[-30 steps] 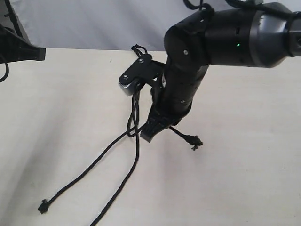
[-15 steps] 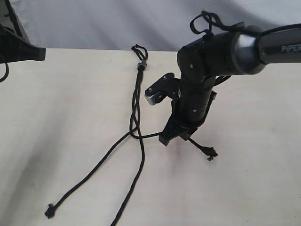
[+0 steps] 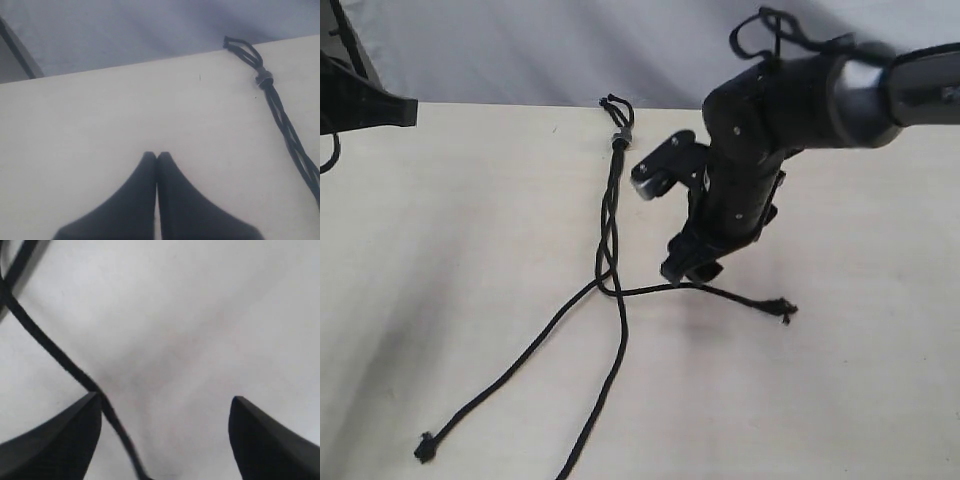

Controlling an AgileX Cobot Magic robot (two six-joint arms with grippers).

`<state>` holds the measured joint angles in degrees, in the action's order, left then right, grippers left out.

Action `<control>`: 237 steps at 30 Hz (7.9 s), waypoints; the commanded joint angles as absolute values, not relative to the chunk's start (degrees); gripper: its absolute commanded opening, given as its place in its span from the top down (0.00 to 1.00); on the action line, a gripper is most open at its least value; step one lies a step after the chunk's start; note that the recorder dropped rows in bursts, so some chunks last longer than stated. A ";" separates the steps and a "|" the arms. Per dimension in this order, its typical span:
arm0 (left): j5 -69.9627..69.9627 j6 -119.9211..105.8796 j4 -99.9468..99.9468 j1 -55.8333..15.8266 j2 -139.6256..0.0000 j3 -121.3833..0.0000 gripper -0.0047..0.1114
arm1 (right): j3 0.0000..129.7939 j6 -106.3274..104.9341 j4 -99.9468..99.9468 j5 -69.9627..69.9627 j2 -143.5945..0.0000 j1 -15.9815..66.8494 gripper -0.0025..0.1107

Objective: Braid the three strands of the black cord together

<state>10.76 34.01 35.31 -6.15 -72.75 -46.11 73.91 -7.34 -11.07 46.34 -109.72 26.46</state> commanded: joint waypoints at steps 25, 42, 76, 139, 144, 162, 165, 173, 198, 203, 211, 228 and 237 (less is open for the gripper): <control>25.54 34.67 25.33 -42.65 -86.45 -49.28 0.63 | 57.90 -2.54 -13.11 18.32 -86.26 8.06 0.38; 27.45 30.33 17.06 -46.14 -103.85 -54.91 0.50 | 57.90 -2.54 -13.10 18.08 -86.11 7.59 0.38; 48.97 21.81 41.06 -48.52 -105.14 -62.01 0.96 | 57.90 -2.51 -10.96 17.86 -86.11 7.59 0.38; 33.68 12.50 15.75 -36.52 -108.19 -57.75 0.59 | 57.90 -2.42 -8.64 18.70 -86.11 7.59 0.38; 34.94 12.65 16.17 -36.52 -106.53 -57.75 0.45 | 57.90 -2.42 -7.50 18.70 -86.11 7.59 0.38; 24.30 14.36 22.49 -21.88 -69.38 -52.08 0.96 | 58.01 -6.19 1.08 19.51 -86.11 22.80 0.38; 16.76 14.46 22.49 -18.82 -64.92 -45.65 0.96 | 59.46 -7.40 1.08 21.50 -86.25 28.44 0.38; 2.99 14.46 22.62 -10.01 -54.83 -34.75 0.96 | 61.86 -7.18 1.08 27.81 -89.15 37.87 0.38; 1.65 16.73 21.89 -6.41 -54.19 -34.45 0.96 | 61.86 -1.08 5.98 34.57 -108.83 52.79 0.38; 1.65 16.73 21.89 -6.41 -54.19 -34.45 0.96 | 61.95 -1.38 4.29 33.29 -110.94 52.79 0.51; 1.65 16.73 21.89 -6.41 -54.19 -34.45 0.96 | 68.57 1.04 -11.57 42.23 -106.87 51.84 0.98; 1.65 16.73 21.89 -6.41 -54.19 -34.45 0.96 | 69.82 -9.85 -6.23 43.59 -117.41 41.71 0.98; 1.65 16.73 21.89 -6.41 -54.19 -34.45 0.96 | 69.82 -23.70 4.26 46.84 -110.89 48.81 0.98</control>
